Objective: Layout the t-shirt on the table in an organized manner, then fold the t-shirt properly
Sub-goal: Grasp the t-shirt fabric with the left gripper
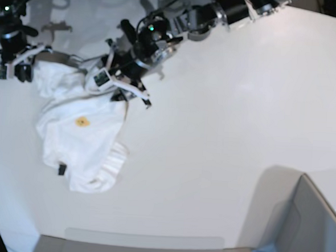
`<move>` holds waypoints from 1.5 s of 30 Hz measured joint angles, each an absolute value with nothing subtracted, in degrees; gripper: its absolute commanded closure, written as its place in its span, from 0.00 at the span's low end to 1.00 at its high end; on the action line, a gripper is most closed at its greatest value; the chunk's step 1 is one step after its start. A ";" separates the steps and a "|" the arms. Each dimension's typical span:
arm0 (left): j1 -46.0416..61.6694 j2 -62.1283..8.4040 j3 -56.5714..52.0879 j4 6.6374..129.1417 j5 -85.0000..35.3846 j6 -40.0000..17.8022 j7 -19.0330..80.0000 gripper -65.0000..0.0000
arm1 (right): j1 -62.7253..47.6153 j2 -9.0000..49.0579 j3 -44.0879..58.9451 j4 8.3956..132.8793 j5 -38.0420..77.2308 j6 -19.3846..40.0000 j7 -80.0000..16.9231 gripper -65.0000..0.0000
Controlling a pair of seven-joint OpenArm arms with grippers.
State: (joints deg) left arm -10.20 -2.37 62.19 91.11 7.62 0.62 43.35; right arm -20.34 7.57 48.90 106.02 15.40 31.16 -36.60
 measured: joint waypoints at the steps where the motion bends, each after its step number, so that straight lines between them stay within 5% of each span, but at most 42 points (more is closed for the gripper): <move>1: -10.61 -2.15 62.19 90.30 7.55 0.60 43.22 0.55 | -20.38 7.57 48.93 106.02 15.40 31.16 -36.60 0.82; 7: -12.40 -0.62 59.40 87.13 7.40 0.56 39.72 0.57 | -20.62 7.57 49.01 106.02 15.22 31.16 -36.62 0.82; 21: -11.84 0.21 51.57 85.12 7.40 0.58 38.85 1.00 | -20.86 7.49 49.01 106.02 15.20 31.33 -36.62 0.82; 31: 1.78 7.46 19.84 92.29 7.86 1.41 28.69 1.00 | -18.76 7.66 48.86 106.19 15.49 31.35 -36.25 0.82; 35: 5.93 5.41 20.27 90.61 8.03 -2.72 28.60 0.99 | -18.81 7.42 48.88 106.17 15.20 31.35 -36.69 0.82; 42: 5.58 6.24 23.81 91.37 8.05 -5.15 28.34 0.62 | -17.19 7.57 48.86 106.15 15.20 31.38 -36.62 0.82; 45: 7.05 3.14 23.97 95.15 8.03 -5.15 28.34 0.56 | -17.15 7.68 48.86 106.15 15.18 31.38 -36.64 0.82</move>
